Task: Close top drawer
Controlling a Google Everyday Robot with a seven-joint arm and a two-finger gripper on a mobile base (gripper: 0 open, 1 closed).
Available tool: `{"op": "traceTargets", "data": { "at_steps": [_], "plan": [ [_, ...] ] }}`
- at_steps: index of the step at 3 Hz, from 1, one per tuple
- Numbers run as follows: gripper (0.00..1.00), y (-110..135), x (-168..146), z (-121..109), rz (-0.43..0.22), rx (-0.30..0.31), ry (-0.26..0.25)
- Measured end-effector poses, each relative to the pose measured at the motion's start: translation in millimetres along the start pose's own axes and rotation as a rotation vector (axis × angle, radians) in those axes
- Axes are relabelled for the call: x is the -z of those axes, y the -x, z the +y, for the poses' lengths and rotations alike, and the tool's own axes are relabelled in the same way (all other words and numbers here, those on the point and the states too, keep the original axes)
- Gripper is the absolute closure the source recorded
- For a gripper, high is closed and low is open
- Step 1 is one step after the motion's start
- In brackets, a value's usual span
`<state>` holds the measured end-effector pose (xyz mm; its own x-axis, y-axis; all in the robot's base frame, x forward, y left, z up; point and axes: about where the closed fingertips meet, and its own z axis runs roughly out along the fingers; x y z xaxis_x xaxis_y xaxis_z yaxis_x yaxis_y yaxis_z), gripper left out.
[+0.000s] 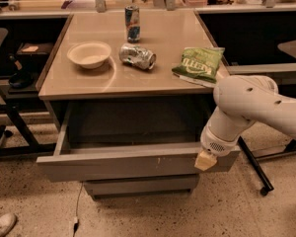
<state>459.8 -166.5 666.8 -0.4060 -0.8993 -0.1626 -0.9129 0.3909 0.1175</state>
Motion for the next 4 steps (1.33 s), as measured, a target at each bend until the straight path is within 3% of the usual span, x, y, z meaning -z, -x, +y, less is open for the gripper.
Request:
{"op": "traceTargets", "data": {
  "at_steps": [3, 4],
  "plan": [
    [0.0, 0.0, 0.0, 0.0, 0.0, 0.0, 0.0],
    [0.0, 0.0, 0.0, 0.0, 0.0, 0.0, 0.0]
  ]
}}
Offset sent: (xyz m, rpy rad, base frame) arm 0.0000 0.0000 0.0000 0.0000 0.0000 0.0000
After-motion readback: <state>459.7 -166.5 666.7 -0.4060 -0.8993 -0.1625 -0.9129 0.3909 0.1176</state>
